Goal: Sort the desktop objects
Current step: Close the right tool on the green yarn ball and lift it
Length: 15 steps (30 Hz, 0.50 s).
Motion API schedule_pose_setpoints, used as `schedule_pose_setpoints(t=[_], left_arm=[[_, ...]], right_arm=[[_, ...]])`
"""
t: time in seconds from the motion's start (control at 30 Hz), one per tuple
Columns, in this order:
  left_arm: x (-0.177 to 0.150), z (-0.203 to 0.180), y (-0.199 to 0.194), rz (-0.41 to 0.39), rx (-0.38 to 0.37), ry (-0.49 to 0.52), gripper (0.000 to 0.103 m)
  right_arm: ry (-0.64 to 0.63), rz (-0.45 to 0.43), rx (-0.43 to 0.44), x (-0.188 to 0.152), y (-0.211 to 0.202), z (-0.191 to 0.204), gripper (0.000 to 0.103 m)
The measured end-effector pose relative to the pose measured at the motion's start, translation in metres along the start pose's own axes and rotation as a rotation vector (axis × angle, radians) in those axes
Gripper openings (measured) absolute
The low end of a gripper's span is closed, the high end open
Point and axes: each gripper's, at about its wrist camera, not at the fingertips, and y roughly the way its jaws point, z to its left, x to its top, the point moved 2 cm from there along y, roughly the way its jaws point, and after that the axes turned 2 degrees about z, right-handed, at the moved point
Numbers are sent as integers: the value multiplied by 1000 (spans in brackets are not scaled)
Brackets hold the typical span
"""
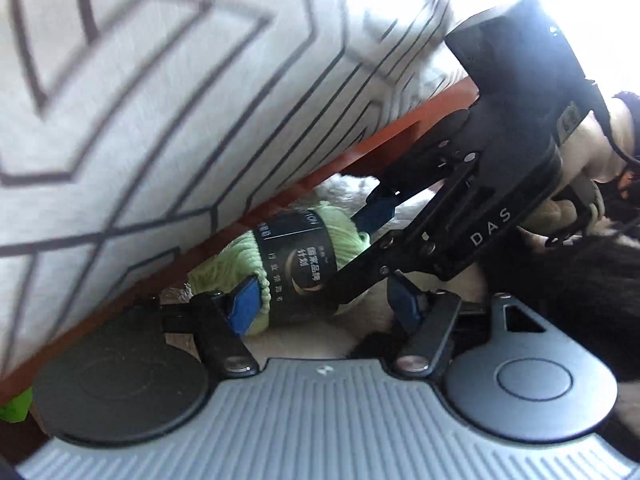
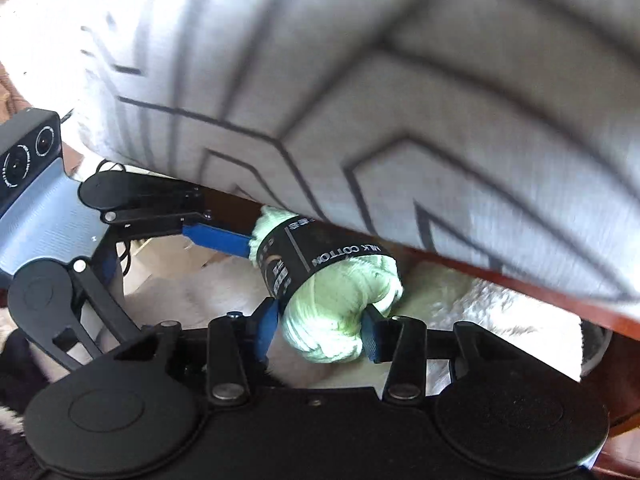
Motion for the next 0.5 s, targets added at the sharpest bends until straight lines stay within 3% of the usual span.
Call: schedule_pose_setpoints(t=[0.2, 0.5], left_arm=[[8, -25, -50, -37, -37, 53, 67], [14, -40, -106, -34, -115, 43, 67]], right_arm=[[-76, 18, 42, 2, -33, 42, 49], [-127, 58, 78, -1, -80, 100, 48]])
